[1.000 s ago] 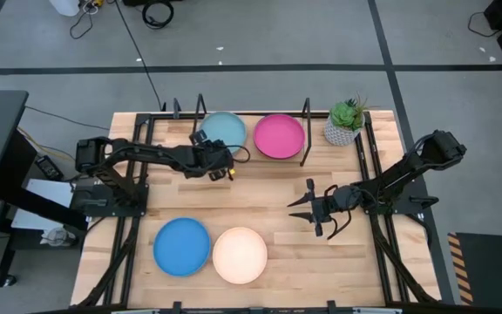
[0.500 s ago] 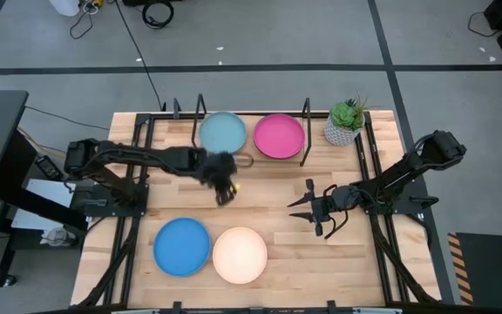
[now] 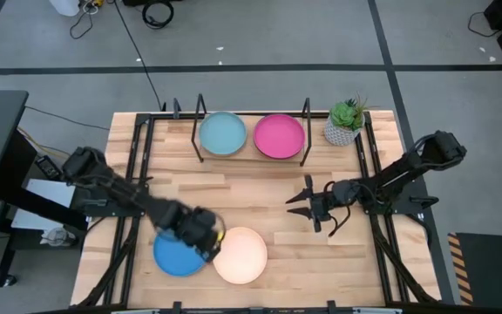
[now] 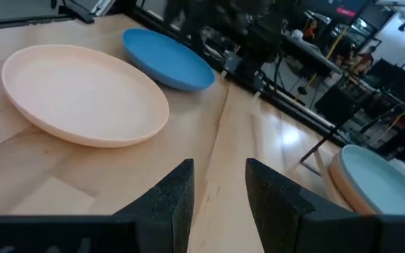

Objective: Place and stack plates onto a shelf
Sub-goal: Stack the blue plate on top of the pink plate on the shelf

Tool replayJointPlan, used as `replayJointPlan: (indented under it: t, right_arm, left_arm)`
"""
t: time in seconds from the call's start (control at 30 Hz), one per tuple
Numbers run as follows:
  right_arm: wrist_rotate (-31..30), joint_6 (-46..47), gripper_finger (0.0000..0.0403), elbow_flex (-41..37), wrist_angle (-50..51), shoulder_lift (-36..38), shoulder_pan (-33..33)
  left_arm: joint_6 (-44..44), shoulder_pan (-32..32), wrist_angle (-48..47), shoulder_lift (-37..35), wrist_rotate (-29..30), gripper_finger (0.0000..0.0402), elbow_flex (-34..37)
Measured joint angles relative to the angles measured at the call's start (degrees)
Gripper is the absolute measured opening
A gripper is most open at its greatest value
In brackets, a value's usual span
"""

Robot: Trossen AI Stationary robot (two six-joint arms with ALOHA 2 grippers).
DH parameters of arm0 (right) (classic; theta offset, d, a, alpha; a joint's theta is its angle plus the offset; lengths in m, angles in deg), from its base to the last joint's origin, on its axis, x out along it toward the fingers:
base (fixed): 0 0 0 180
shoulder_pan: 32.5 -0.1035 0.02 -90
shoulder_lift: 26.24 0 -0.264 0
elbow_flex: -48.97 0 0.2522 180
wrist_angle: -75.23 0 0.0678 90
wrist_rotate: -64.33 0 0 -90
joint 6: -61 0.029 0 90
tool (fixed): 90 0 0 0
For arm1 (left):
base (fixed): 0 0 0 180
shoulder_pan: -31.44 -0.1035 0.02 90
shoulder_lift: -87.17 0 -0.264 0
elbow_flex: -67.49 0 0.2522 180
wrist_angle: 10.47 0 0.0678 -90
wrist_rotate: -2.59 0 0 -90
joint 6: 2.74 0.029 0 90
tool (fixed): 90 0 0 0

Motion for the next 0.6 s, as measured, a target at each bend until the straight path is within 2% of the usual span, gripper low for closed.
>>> replayJointPlan:
  t: [0.13,0.27,0.43,0.6]
  right_arm:
    - [5.2,-0.94,0.0134,0.0,-0.92,0.0,3.26]
    - [11.5,-0.77,0.0134,0.0,-2.17,0.0,6.19]
    - [17.88,1.06,0.0134,0.0,-2.81,0.0,7.79]
    - [20.4,3.17,0.0134,0.0,-2.24,0.0,7.73]
  left_arm:
    - [-12.47,7.19,3.89,2.19,3.85,0.0142,0.0]
    - [-19.81,11.27,4.44,6.64,7.41,0.0142,-2.55]
    - [-21.1,13.02,-3.53,13.71,7.96,0.0142,-9.94]
    - [-19.17,12.97,-12.18,20.55,8.31,0.0142,-17.66]
